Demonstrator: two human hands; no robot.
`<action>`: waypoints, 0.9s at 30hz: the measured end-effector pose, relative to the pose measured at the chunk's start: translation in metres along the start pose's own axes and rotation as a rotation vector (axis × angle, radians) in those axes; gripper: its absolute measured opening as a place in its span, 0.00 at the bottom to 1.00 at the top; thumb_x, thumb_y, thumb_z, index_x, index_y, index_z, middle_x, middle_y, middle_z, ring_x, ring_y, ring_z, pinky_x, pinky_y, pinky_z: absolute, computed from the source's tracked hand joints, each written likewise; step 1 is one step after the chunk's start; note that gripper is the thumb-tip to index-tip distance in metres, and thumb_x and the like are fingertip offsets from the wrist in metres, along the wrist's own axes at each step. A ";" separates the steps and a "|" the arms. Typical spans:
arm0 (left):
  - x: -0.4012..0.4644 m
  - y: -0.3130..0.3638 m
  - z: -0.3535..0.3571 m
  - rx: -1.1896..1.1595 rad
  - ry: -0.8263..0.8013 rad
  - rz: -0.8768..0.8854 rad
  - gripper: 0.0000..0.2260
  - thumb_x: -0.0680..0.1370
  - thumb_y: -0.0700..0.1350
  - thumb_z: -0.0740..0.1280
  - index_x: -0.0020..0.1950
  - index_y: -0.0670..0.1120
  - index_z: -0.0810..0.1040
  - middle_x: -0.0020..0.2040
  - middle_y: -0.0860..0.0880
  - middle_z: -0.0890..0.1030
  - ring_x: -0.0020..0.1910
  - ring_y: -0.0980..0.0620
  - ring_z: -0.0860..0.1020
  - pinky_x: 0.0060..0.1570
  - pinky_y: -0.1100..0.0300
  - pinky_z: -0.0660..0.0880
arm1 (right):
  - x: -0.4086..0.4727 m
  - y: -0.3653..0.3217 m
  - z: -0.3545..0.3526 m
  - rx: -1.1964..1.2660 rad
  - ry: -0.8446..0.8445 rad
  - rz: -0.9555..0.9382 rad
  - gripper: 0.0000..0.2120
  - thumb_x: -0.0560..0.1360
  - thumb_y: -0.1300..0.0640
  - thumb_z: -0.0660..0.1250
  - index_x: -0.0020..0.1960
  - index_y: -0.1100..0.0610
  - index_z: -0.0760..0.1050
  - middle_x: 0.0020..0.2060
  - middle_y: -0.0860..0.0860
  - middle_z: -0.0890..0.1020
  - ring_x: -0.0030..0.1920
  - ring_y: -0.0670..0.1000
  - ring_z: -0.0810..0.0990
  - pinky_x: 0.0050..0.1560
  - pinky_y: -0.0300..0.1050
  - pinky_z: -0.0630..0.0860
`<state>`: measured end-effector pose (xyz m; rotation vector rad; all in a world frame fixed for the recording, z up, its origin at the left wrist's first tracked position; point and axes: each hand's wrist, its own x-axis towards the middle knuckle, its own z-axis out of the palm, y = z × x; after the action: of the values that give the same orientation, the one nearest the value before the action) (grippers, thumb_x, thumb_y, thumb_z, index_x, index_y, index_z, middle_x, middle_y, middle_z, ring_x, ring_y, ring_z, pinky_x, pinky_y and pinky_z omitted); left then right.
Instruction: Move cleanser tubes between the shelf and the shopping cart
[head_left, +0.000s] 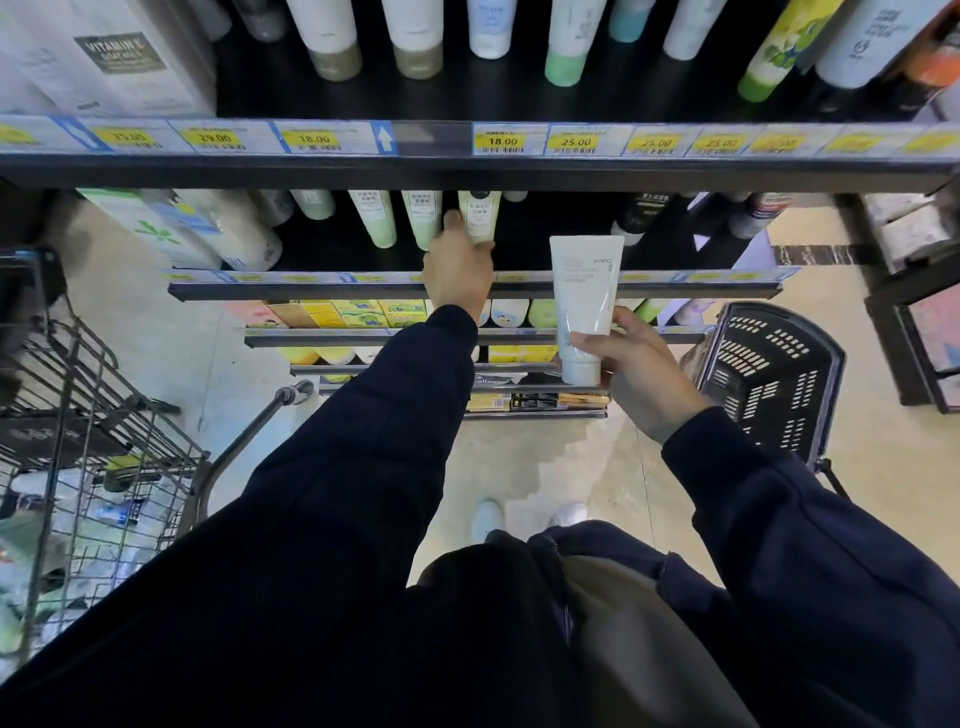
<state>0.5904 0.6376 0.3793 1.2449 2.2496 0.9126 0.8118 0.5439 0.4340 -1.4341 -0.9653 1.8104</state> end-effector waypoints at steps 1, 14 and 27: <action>0.001 0.000 0.000 -0.001 0.001 0.005 0.14 0.78 0.46 0.72 0.57 0.43 0.72 0.45 0.43 0.83 0.45 0.38 0.82 0.42 0.45 0.80 | 0.001 0.001 -0.001 0.001 0.007 -0.002 0.21 0.78 0.62 0.72 0.69 0.56 0.74 0.62 0.55 0.84 0.62 0.61 0.83 0.57 0.56 0.83; 0.009 -0.001 0.002 0.056 -0.010 0.077 0.17 0.81 0.46 0.70 0.65 0.41 0.70 0.53 0.41 0.83 0.53 0.36 0.82 0.48 0.45 0.78 | -0.002 0.011 0.005 -0.008 0.023 0.006 0.21 0.78 0.63 0.72 0.69 0.58 0.74 0.61 0.54 0.84 0.59 0.56 0.84 0.60 0.57 0.81; -0.008 -0.006 -0.021 0.161 -0.073 0.134 0.19 0.83 0.50 0.67 0.68 0.41 0.69 0.56 0.39 0.83 0.55 0.33 0.81 0.47 0.46 0.77 | -0.004 0.027 0.001 -0.010 0.030 0.017 0.23 0.77 0.62 0.73 0.71 0.55 0.74 0.63 0.54 0.84 0.65 0.60 0.80 0.67 0.64 0.76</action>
<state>0.5782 0.6210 0.3896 1.4904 2.2410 0.7304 0.8103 0.5262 0.4132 -1.4764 -0.9511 1.7936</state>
